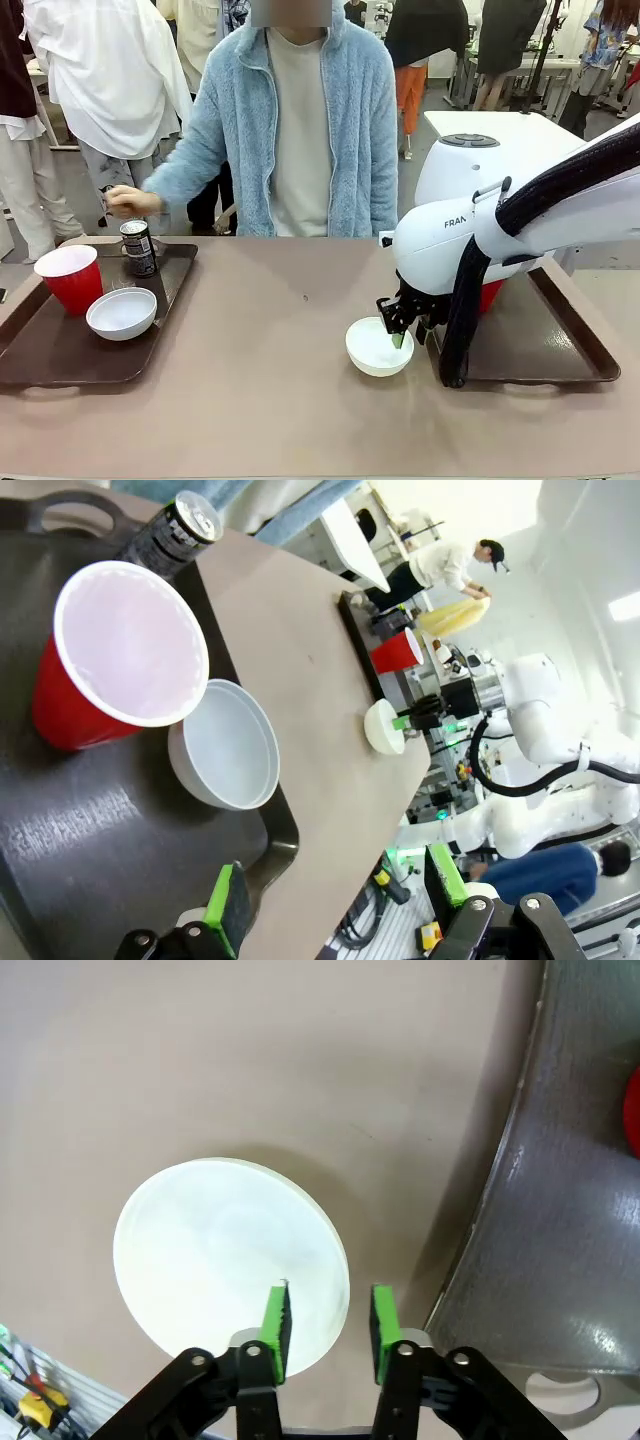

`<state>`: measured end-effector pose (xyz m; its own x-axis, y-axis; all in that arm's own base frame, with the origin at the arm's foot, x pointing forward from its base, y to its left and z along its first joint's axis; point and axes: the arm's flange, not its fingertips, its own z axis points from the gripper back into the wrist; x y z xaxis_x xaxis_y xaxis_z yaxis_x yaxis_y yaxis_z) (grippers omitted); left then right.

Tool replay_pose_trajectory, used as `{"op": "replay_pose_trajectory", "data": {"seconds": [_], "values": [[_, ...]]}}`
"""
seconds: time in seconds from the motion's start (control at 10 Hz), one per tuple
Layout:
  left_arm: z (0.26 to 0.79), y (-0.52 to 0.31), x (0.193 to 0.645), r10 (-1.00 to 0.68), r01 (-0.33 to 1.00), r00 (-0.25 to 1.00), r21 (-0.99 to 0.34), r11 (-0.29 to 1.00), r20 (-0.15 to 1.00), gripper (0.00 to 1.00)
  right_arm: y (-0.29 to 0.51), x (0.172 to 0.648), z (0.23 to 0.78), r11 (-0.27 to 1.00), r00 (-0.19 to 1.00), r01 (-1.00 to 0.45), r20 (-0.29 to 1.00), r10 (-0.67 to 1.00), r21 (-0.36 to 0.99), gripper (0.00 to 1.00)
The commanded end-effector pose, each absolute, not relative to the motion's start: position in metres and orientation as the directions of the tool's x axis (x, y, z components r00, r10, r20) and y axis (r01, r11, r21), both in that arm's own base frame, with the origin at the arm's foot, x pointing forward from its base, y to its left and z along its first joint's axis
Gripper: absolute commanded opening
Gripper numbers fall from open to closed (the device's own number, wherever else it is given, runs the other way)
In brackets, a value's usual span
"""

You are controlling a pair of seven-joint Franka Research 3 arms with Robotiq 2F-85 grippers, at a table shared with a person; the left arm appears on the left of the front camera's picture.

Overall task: Prepare tableware on both trays.
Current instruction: Pick up a Picnic Bowl from the table and place it on a Handle tray.

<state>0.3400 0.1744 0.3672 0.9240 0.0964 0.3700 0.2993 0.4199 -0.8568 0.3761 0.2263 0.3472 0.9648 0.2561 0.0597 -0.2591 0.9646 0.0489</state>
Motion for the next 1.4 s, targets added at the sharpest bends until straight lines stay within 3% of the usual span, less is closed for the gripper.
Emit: {"op": "replay_pose_trajectory", "data": {"seconds": [0.0, 0.1, 0.4, 0.7, 1.0, 1.3], "values": [[0.369, 0.175, 0.34, 0.102, 0.306, 0.92, -0.858, 0.414, 0.378, 0.93, 0.227, 0.382, 0.34, 0.963, 0.962, -0.267, 0.063, 0.265, 0.03, 0.05], [0.369, 0.175, 0.34, 0.102, 0.306, 0.92, -0.858, 0.414, 0.378, 0.93, 0.227, 0.382, 0.339, 0.964, 0.963, -0.266, 0.057, 0.264, 0.028, 0.0], [0.369, 0.175, 0.34, 0.102, 0.306, 0.92, -0.858, 0.414, 0.378, 0.93, 0.228, 0.38, 0.353, 0.966, 0.964, -0.258, 0.062, 0.257, 0.02, 0.0], [0.369, 0.175, 0.34, 0.102, 0.306, 0.92, -0.858, 0.414, 0.378, 0.93, 0.22, 0.361, 0.406, 0.968, 0.968, -0.25, -0.011, 0.25, 0.015, 0.0], [0.369, 0.175, 0.34, 0.102, 0.306, 0.92, -0.858, 0.414, 0.378, 0.93, 0.163, 0.347, 0.439, 0.983, 0.983, -0.185, -0.018, 0.185, 0.008, 0.0], [0.369, 0.175, 0.34, 0.102, 0.306, 0.92, -0.858, 0.414, 0.378, 0.93, 0.093, 0.354, 0.431, 0.996, 0.998, -0.054, 0.031, 0.052, 0.064, 0.0]]}}
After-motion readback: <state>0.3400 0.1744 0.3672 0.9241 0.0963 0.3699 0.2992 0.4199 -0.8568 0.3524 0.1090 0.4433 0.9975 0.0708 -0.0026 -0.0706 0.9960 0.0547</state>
